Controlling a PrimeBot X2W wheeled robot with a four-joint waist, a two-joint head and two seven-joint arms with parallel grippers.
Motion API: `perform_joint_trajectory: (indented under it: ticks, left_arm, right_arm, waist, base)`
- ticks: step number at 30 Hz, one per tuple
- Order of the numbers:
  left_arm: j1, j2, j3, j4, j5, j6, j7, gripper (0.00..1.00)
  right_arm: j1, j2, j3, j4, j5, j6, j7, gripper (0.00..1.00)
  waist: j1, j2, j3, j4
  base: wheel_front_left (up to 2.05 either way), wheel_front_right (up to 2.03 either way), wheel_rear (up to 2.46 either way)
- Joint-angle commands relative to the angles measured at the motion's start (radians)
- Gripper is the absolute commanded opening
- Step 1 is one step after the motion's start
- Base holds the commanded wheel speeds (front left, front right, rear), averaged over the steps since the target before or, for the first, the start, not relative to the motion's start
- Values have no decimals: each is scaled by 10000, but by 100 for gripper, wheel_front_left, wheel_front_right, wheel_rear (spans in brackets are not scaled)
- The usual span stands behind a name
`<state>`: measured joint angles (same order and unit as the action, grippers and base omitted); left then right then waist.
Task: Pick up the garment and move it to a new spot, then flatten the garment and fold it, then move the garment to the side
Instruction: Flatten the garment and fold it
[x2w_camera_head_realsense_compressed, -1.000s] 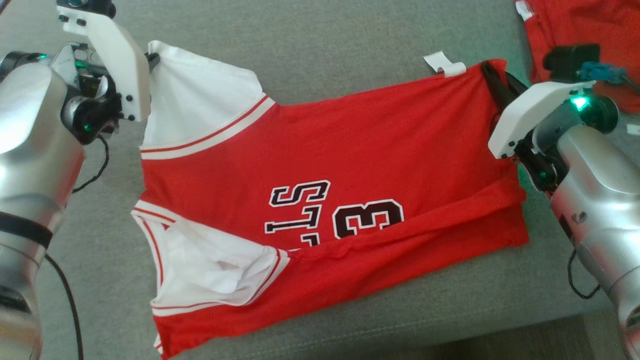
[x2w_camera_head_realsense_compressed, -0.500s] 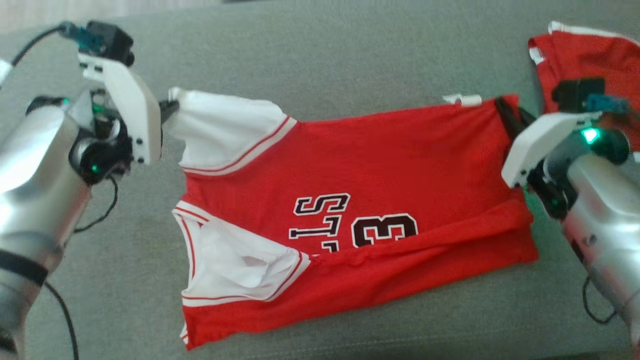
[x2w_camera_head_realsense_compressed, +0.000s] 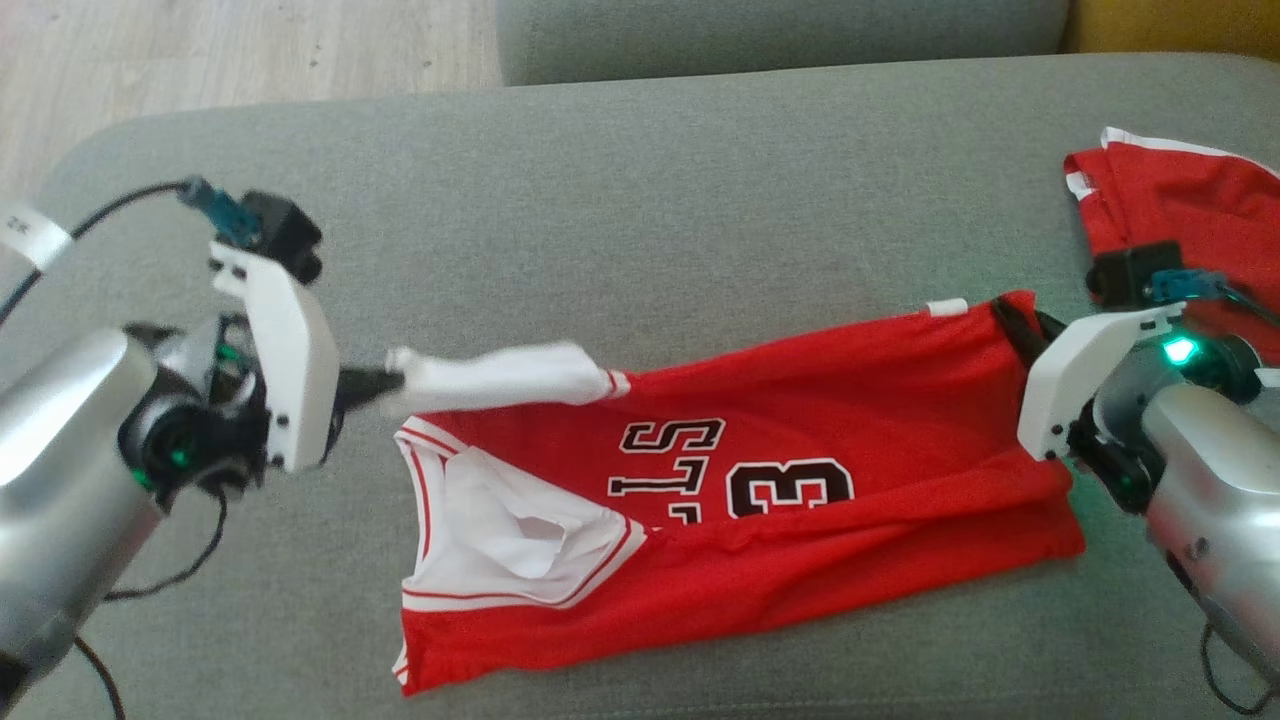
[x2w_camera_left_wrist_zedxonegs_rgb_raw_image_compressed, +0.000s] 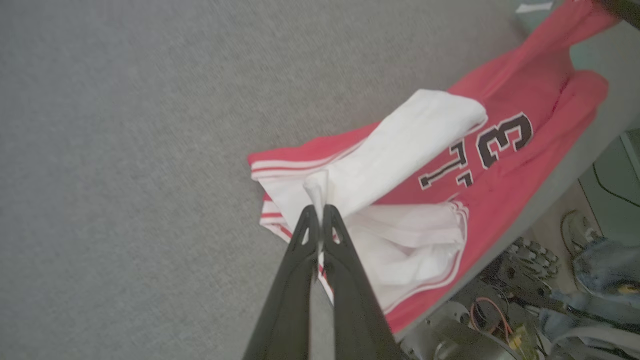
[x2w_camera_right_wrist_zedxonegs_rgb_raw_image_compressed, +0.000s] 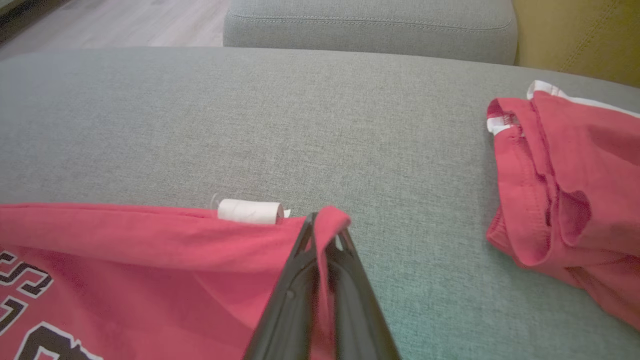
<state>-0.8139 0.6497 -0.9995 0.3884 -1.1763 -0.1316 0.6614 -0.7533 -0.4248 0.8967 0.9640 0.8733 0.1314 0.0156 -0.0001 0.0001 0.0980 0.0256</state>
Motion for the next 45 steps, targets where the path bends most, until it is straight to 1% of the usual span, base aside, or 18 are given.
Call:
perform_joint_trajectory:
  ticks: [1, 6, 12, 19, 20, 21, 22, 23, 24, 26, 30, 33, 35, 36, 39, 41, 43, 45]
  left_arm:
    - [-298, 657, 392, -579, -286, 10, 252, 0]
    - [144, 984, 293, -1428, -818, 17, 736, 0]
    - [767, 1234, 32, -2261, -1247, 186, 1232, 0]
    - [1296, 1191, -143, -2413, -1441, 311, 1209, 0]
    - [1366, 1168, -181, -2362, -1423, 311, 1174, 4]
    - [1458, 1135, -230, -2283, -1445, 313, 1172, 28]
    - [1545, 1111, -285, -2218, -1468, 305, 1187, 45]
    - [1622, 1083, -324, -2140, -1480, 296, 1169, 92]
    - [1712, 1052, -370, -2026, -1494, 295, 1158, 100]
    - [1878, 1031, -476, -1871, -1494, 276, 1157, 100]
    - [2132, 1033, -294, -1737, -1558, 240, 582, 100]
    - [2133, 1143, 80, -1819, -1455, 226, -200, 100]
    - [2076, 1203, 433, -1936, -1155, 310, -1077, 100]
    - [2063, 1200, 652, -2000, -976, 426, -1641, 100]
    - [2183, 1130, 1269, -2125, -303, 1005, -3532, 100]
    - [2346, 1102, 1603, -2168, 294, 1604, -4820, 100]
    - [2612, 996, 1944, -2197, 680, 2254, -5995, 100]
    - [2918, 906, 2339, -2291, 969, 2894, -7159, 100]
  right_arm:
    - [-40, -307, 205, -202, 109, -7, 73, 0]
    - [-107, -519, 673, -286, 177, -7, 321, 0]
    - [-312, -909, 1541, -530, 269, -7, 852, 0]
    - [-621, -1259, 2543, -723, 402, -7, 1370, 0]
    - [-635, -1285, 2694, -716, 433, -7, 1454, 4]
    - [-607, -1286, 2834, -731, 533, -7, 1589, 35]
    - [-594, -1298, 2969, -759, 613, -7, 1706, 80]
    - [-596, -1318, 3109, -806, 634, -7, 1770, 100]
    - [-573, -1332, 3216, -864, 678, -7, 1779, 100]
    - [-506, -1384, 3396, -938, 746, -7, 1839, 100]
    - [-492, -1603, 3613, -978, 632, -7, 1636, 100]
    - [-621, -1738, 3549, -980, 846, -7, 1024, 100]
    - [-702, -1774, 3299, -1022, 1076, -7, 392, 100]
    - [-735, -1772, 3143, -1067, 1183, -7, 0, 100]
    - [-785, -1654, 2494, -1040, 1437, -7, -1389, 100]
    - [-691, -1442, 1992, -961, 1611, -7, -2193, 100]
    - [-581, -1200, 1504, -855, 1563, -7, -2602, 100]
    - [-427, -915, 844, -795, 1431, -7, -2746, 100]
  waist:
    - [1, -1, -17, 47]
    - [1, -1, 6, 104]
    - [1, -1, 41, 76]
    - [1, -1, 14, -34]
    - [1, -1, -16, -48]
    - [1, -1, -61, -64]
    - [1, -1, -96, -76]
    - [1, -1, -142, -83]
    - [1, -1, -225, -96]
    - [1, -1, -375, -129]
    - [1, -1, -750, -163]
    - [1, -1, -917, -141]
    - [1, -1, -994, -95]
    - [1, -1, -1019, -73]
    - [1, -1, -1110, -26]
    - [1, -1, -1155, 1]
    - [1, -1, -1209, 27]
    - [1, -1, -1264, 14]
  base:
    - [0, 0, 0]
    - [0, 0, 0]
    - [0, 0, 0]
    - [0, 0, 0]
    - [0, 0, 0]
    - [0, 0, 0]
    - [0, 0, 0]
    - [0, 0, 0]
    - [0, 0, 0]
    - [0, 0, 0]
    - [0, 0, 0]
    - [0, 0, 0]
    - [0, 0, 0]
    - [0, 0, 0]
    - [0, 0, 0]
    - [0, 0, 0]
    - [0, 0, 0]
    - [0, 0, 0]
